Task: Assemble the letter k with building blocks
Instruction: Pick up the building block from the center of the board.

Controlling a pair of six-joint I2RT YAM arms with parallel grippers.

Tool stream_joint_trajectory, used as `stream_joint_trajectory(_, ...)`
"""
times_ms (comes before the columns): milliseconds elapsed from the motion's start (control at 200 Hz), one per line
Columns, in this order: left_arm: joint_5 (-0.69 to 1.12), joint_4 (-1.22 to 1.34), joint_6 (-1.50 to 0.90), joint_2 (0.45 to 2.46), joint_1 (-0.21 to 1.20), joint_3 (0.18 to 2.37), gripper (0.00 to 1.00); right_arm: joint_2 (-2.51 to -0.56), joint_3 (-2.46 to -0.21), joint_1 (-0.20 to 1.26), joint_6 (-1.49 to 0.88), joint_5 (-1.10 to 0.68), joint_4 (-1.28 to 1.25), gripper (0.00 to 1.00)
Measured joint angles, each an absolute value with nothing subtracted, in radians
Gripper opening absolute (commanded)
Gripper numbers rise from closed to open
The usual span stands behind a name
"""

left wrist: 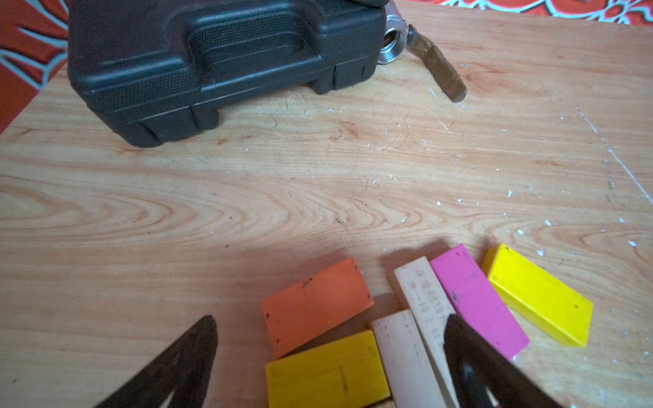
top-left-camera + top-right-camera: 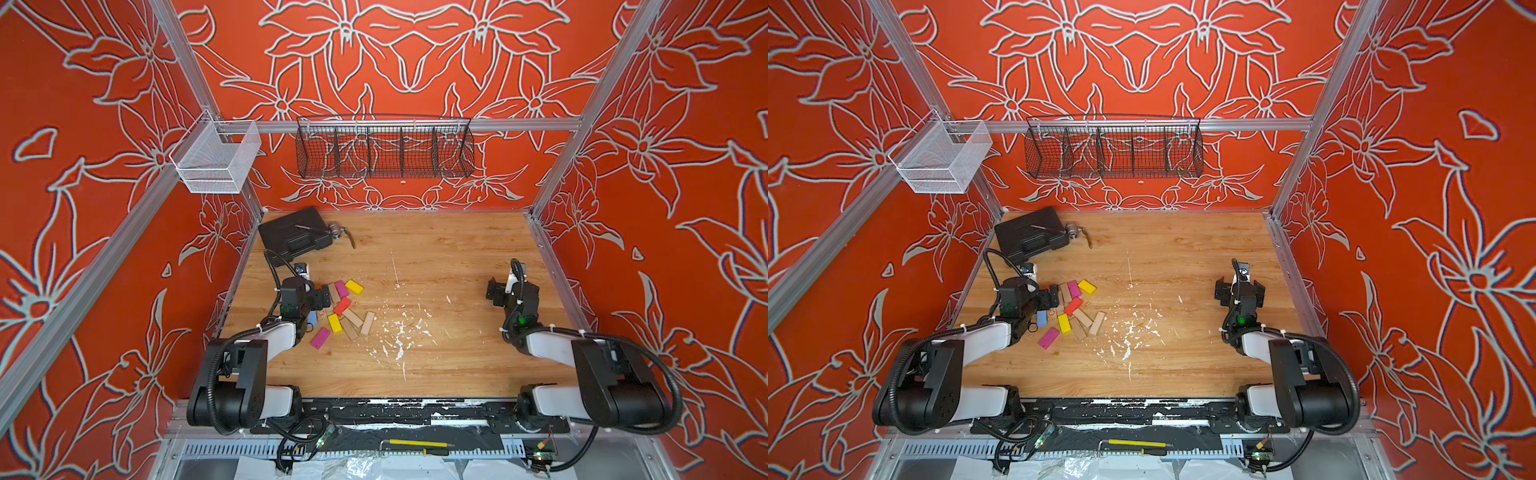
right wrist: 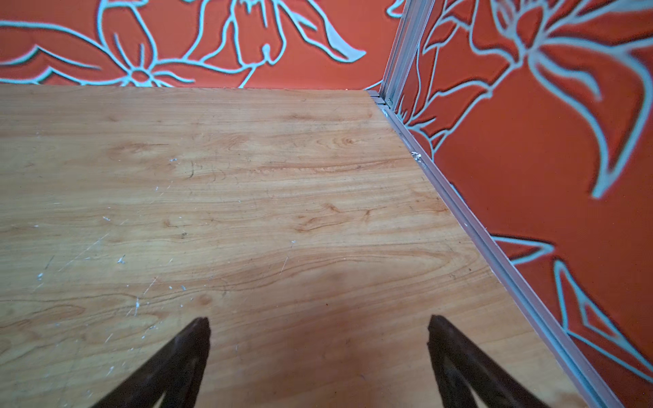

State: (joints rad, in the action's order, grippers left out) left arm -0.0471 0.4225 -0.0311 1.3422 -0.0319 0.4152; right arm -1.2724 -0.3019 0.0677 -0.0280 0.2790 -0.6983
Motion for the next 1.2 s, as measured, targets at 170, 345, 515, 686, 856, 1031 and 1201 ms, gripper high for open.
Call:
stream_joint_trajectory(170,-0.116,0.282,-0.081,1.238,-0.031,0.492,0.97,-1.048,-0.402,0.068,-0.074,0.245,-0.430,0.97)
stream_joint_trajectory(345,-0.184,0.079,-0.231,1.093,-0.020,0.585,0.97,-0.933,-0.582,0.068,-0.160,0.090,-0.119,0.95)
stream_joint_trajectory(515,-0.171,-0.181,-0.400,1.091,0.017,0.788,0.99,-0.981,-0.798,0.105,-0.213,-0.117,0.166,0.94)
stream_joint_trajectory(686,-0.123,-0.440,-0.525,1.132,0.106,0.993,0.89,-1.088,-0.993,0.225,-0.221,-0.259,0.397,0.94)
stream_joint_trajectory(856,-0.070,-0.663,-0.556,1.196,0.229,1.147,0.79,-1.178,-1.117,0.366,-0.217,-0.349,0.564,0.92)
stream_joint_trajectory(1031,0.000,-0.810,-0.514,1.267,0.364,1.207,0.68,-1.205,-1.143,0.440,-0.218,-0.386,0.658,0.92)
stream_joint_trajectory(1201,0.042,-0.891,-0.454,1.345,0.482,1.206,0.54,-1.206,-1.143,0.473,-0.221,-0.376,0.701,0.91)
